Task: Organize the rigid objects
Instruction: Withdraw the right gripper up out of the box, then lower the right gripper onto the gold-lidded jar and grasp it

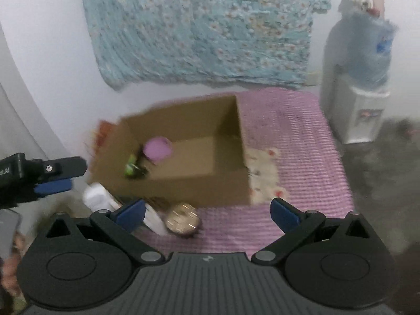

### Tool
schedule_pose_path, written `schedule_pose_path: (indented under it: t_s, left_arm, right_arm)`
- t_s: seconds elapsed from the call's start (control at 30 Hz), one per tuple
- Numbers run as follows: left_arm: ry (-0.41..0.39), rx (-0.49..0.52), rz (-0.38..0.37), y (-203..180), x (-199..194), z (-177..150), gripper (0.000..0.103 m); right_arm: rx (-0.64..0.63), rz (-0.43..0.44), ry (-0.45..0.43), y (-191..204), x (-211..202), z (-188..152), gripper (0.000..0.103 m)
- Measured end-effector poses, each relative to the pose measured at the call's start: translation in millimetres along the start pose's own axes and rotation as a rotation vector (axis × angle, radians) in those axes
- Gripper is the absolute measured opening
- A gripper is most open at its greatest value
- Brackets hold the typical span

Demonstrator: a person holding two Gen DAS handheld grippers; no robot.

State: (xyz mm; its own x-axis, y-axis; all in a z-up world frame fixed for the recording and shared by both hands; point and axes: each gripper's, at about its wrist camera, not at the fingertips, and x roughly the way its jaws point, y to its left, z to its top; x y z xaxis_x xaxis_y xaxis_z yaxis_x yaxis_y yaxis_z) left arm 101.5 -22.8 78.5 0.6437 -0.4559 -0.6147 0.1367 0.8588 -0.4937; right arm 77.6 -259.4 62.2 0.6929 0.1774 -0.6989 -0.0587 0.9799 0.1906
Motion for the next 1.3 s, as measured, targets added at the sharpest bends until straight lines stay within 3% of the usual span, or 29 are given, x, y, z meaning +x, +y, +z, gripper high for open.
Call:
schedule_pose_path:
  t_s: [0.2, 0.33, 0.43, 0.63, 0.87, 1.0, 1.13, 1.3]
  left_arm:
    - [0.04, -0.003, -0.037, 9.8, 6.9, -20.3, 0.103]
    - [0.014, -0.002, -0.014, 15.4, 5.9, -22.9, 0.103]
    - [0.031, -0.005, -0.037, 19.4, 6.2, -23.1, 0.103]
    - [0.059, 0.046, -0.037, 17.4, 11.3, -23.1, 0.103]
    - [0.102, 0.142, -0.082, 8.8, 22.9, -35.8, 0.103]
    - [0.125, 0.265, -0.006, -0.9, 42.8, -46.9, 0.103]
    - [0.156, 0.399, 0.055, -13.9, 62.6, -58.5, 0.102]
    - [0.19, 0.485, 0.076, -19.2, 86.9, -70.9, 0.098]
  right_arm:
    - [-0.184, -0.204, -0.017, 29.6, -7.5, -19.8, 0.103]
    - [-0.258, -0.282, -0.049, 37.2, -7.8, -23.7, 0.103]
    - [-0.264, -0.304, -0.071, 35.5, -7.6, -20.9, 0.103]
    - [-0.22, -0.169, -0.092, 21.5, -9.6, -26.0, 0.103]
    - [-0.071, 0.012, -0.059, -0.7, 8.0, -37.3, 0.103]
    - [-0.013, 0.096, -0.025, -8.9, 29.6, -39.6, 0.1]
    - [0.032, 0.165, 0.011, -13.4, 55.7, -39.9, 0.092]
    - [0.121, 0.251, 0.073, -23.8, 93.6, -36.6, 0.072]
